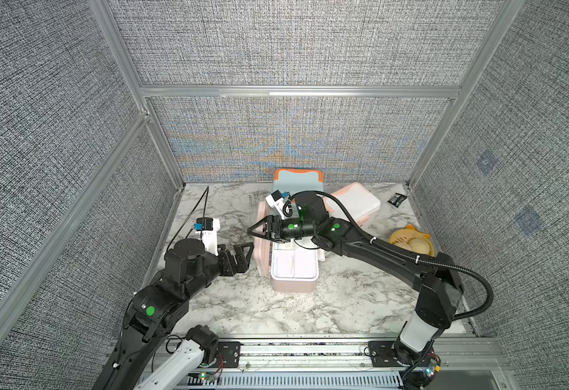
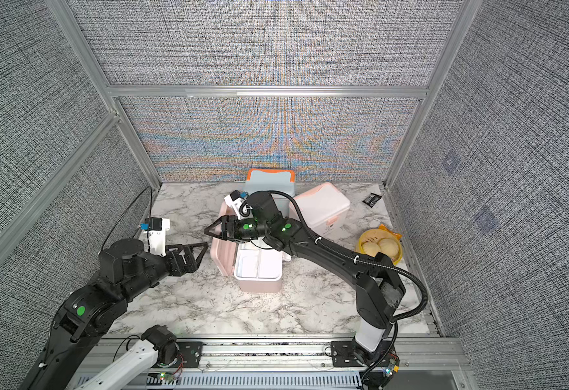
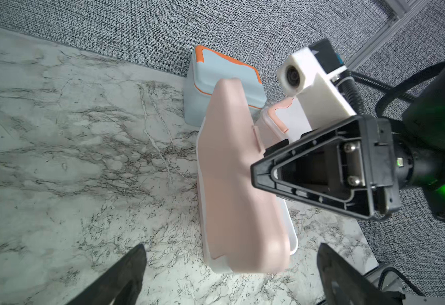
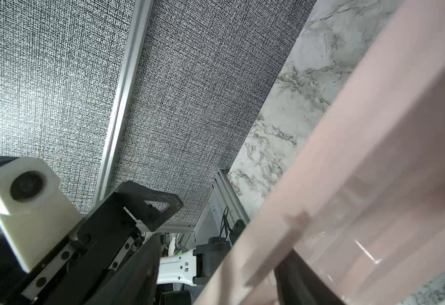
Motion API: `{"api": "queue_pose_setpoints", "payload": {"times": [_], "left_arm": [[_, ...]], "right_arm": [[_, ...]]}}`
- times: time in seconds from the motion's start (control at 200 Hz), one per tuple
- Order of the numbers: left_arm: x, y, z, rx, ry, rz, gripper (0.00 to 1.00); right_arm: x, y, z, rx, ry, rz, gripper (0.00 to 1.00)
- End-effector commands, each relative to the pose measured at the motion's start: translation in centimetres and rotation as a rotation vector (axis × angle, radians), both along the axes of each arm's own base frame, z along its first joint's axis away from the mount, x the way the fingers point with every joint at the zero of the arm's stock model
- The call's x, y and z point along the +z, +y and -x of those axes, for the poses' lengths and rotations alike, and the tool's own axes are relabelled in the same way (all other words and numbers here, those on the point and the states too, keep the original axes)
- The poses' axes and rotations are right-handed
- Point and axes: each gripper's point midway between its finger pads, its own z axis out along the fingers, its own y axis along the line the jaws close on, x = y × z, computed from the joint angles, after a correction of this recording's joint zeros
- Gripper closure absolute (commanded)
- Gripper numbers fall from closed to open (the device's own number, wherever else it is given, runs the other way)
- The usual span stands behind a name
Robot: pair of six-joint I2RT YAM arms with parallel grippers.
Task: Open first aid kits and take out gauze
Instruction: Open the lid of the first aid kit.
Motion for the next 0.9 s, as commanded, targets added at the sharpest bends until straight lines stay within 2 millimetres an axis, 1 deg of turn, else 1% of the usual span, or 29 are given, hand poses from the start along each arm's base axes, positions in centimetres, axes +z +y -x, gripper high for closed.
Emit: {"api": "queue_pose_setpoints", "payload": {"times": [0.0, 0.12, 0.195, 0.235, 0.255, 0.32, 0.44, 0.485, 0.535, 0.625, 0.71, 0.735, 0.781, 0.861, 0.896], "left_arm": [[0.2, 0.3, 0.2, 0.001, -0.007, -0.015, 0.0], [0.4, 0.1, 0.1, -0.005, -0.007, -0.013, 0.0], [0.4, 0.1, 0.1, -0.006, -0.006, -0.013, 0.0], [0.5, 0.1, 0.0, -0.002, -0.008, -0.013, 0.0], [0.5, 0.1, 0.0, -0.002, -0.008, -0.013, 0.0], [0.4, 0.1, -0.2, 0.001, -0.002, -0.018, 0.0], [0.4, 0.0, -0.4, 0.004, 0.004, -0.021, 0.0], [0.5, 0.0, -0.3, 0.003, 0.005, -0.02, 0.0], [0.6, 0.1, -0.2, 0.003, 0.004, -0.019, 0.0], [0.7, 0.1, -0.1, 0.0, 0.002, -0.021, 0.0], [0.8, -0.1, -0.2, -0.009, 0.001, -0.024, 0.0], [0.9, -0.2, -0.2, -0.013, 0.001, -0.025, 0.0], [1.1, -0.3, -0.4, -0.02, -0.002, -0.025, 0.0], [1.5, -1.0, -0.6, -0.044, -0.007, -0.018, 0.0], [1.8, -2.0, -0.7, -0.106, -0.027, -0.013, 0.0]], "right_arm": [[0.3, -1.0, -0.1, -0.034, -0.049, 0.042, 0.24], [1.0, -2.7, -0.2, -0.089, -0.101, 0.058, 0.13], [1.4, -2.9, -0.6, -0.121, -0.112, 0.024, 0.05], [1.4, -2.4, -0.7, -0.108, -0.103, 0.011, 0.01], [1.7, -2.1, -0.7, -0.098, -0.099, 0.0, 0.01], [1.9, -0.8, -0.5, -0.06, -0.076, -0.027, 0.01], [1.1, 1.5, -0.8, -0.022, -0.029, -0.051, 0.01], [0.9, 1.9, -0.9, -0.015, -0.016, -0.061, 0.01], [0.8, 1.8, -0.8, -0.014, -0.013, -0.065, 0.01], [1.1, 0.4, -0.7, -0.043, -0.037, -0.054, 0.01], [1.5, -1.6, -0.7, -0.085, -0.06, -0.041, 0.01], [1.3, -2.2, -0.7, -0.097, -0.062, -0.032, 0.01], [1.5, -3.4, -0.7, -0.119, -0.072, -0.025, 0.01], [1.0, -5.7, -0.5, -0.159, -0.079, 0.007, 0.01], [0.7, -6.7, -0.4, -0.177, -0.085, 0.027, 0.01]]}}
